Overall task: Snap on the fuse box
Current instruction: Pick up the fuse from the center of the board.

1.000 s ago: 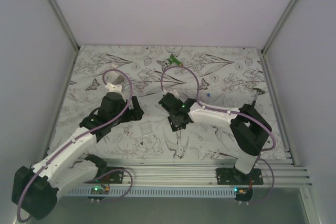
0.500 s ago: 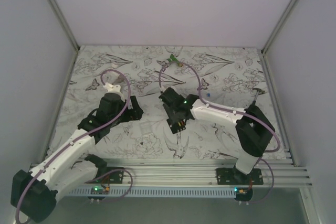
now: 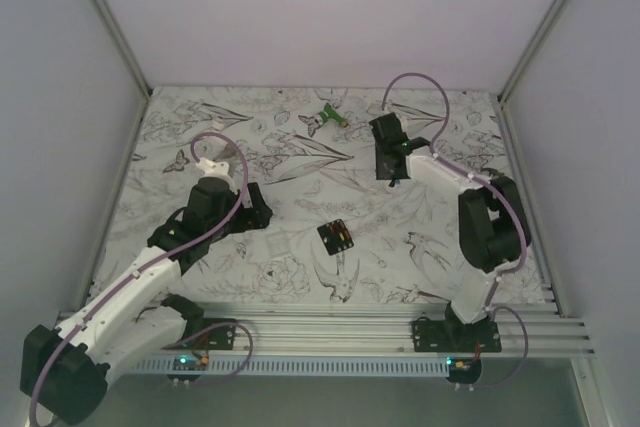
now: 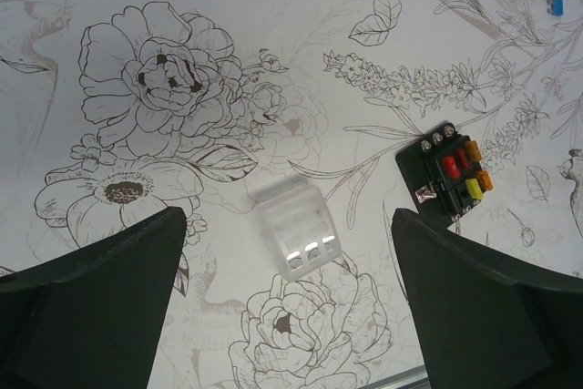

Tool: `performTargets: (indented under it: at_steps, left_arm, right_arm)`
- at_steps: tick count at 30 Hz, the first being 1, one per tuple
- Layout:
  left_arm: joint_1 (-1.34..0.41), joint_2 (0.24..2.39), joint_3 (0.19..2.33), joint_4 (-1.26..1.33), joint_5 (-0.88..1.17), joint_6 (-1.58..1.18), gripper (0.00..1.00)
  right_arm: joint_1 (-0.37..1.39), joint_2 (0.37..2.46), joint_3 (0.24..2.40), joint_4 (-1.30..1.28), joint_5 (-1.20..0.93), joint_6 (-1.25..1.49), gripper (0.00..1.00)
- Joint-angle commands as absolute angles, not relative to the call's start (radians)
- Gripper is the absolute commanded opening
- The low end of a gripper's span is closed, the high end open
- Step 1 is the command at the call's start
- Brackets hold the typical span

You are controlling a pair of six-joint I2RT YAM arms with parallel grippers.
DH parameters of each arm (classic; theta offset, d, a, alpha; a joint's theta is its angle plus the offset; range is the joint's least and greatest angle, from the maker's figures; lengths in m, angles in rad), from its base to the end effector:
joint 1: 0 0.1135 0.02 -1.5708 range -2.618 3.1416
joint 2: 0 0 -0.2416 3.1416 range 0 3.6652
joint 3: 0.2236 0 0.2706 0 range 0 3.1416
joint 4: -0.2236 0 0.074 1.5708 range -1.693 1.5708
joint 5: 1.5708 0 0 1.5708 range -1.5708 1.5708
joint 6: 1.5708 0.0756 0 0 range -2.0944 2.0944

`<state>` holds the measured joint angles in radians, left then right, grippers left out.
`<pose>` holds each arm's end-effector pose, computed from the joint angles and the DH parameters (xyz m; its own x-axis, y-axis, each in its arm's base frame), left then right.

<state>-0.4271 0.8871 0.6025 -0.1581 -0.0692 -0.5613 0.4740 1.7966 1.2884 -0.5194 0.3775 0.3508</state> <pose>0.2502 -0.1081 0.2203 -0.5198 -0.3469 -0.7807 0.0942 0.8850 -0.4559 0.3761 0.1616 0.1495 -0.8028 -0.0528 -0.5938 0.0225 0.9927 -0.1187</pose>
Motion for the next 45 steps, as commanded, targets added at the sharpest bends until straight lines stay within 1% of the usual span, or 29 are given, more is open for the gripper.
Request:
performTargets:
  at_steps: [1,3,8,16,19,28,36,41,45]
  left_arm:
    - [-0.42,0.883,0.588,-0.175,-0.069,-0.564,1.0]
    - [-0.42,0.886,0.588,-0.175,-0.07,-0.564,1.0]
    - [-0.42,0.888,0.588,-0.175,-0.071,-0.563,1.0]
    - [-0.419,0.892,0.591,-0.174,-0.066,-0.563,1.0]
    - [-0.419,0.891,0.591,-0.175,-0.065,-0.564,1.0]
    - [-0.419,0.89,0.592,-0.174,-0.061,-0.566,1.0]
    - [-0.419,0.89,0.592,-0.175,-0.059,-0.567,1.0]
    - [-0.419,0.884,0.589,-0.174,-0.063,-0.567,1.0]
    - [-0.419,0.884,0.589,-0.175,-0.063,-0.567,1.0]
  right_arm:
    - [0.409,1.898,1.381,-0.45,0.405,0.339,0.45]
    - [0.387,1.954,1.414,-0.444,0.41,0.343,0.44]
    - [0.356,2.015,1.445,-0.427,0.415,0.354,0.41]
    - [0.336,2.044,1.432,-0.443,0.362,0.347,0.37]
    - [0.335,2.021,1.397,-0.46,0.334,0.347,0.37]
    - [0.336,1.93,1.273,-0.488,0.323,0.336,0.4]
    - [0.336,1.901,1.262,-0.465,0.334,0.333,0.41]
    - [0.335,1.909,1.313,-0.437,0.362,0.426,0.5]
    - [0.335,1.934,1.348,-0.436,0.418,0.528,0.52]
